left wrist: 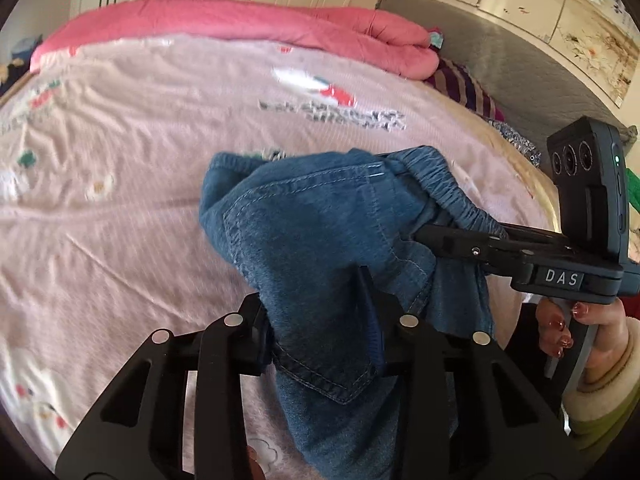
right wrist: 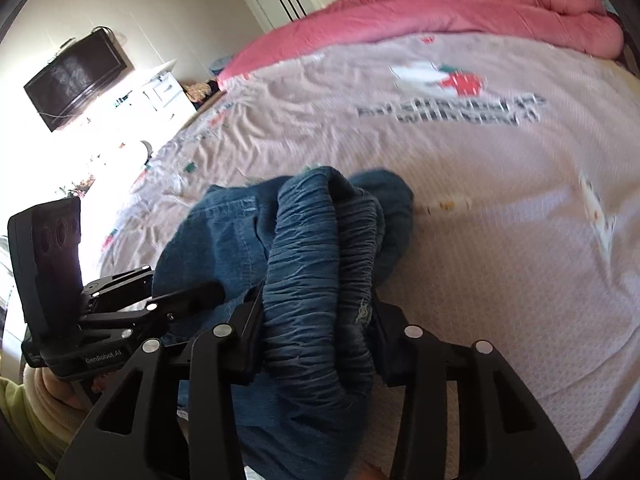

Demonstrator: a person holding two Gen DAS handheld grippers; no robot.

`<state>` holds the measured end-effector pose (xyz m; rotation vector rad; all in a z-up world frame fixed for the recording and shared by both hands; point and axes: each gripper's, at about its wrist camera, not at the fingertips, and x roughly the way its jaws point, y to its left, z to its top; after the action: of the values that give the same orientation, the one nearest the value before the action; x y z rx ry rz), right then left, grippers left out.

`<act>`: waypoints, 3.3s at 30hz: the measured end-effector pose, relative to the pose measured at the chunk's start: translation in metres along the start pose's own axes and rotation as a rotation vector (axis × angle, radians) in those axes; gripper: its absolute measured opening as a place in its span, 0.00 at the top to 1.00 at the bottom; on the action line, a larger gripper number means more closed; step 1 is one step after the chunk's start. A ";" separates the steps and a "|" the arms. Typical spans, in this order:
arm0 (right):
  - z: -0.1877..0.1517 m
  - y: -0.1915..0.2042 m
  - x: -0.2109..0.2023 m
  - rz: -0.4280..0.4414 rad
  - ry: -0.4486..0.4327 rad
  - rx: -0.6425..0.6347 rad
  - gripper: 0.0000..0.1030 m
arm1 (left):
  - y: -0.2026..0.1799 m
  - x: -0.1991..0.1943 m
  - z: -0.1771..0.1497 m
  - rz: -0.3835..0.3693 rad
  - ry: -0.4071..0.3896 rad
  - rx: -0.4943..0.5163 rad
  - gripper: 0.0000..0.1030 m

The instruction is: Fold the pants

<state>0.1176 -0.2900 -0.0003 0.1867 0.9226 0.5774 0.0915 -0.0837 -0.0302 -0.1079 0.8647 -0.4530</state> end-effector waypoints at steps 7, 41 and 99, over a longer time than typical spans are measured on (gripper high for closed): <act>0.044 0.024 0.006 0.042 -0.084 -0.049 0.62 | 0.016 -0.026 0.039 0.082 -0.114 0.024 0.73; 0.037 0.011 0.072 -0.100 0.001 0.014 0.34 | 0.080 0.007 0.013 0.244 -0.039 -0.098 0.27; -0.063 0.075 -0.029 -0.296 -0.175 -0.186 0.04 | 0.012 -0.089 -0.094 0.335 -0.115 -0.112 0.09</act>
<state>0.0248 -0.2489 0.0111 -0.0663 0.7055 0.3629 -0.0256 -0.0269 -0.0317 -0.0891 0.7770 -0.0838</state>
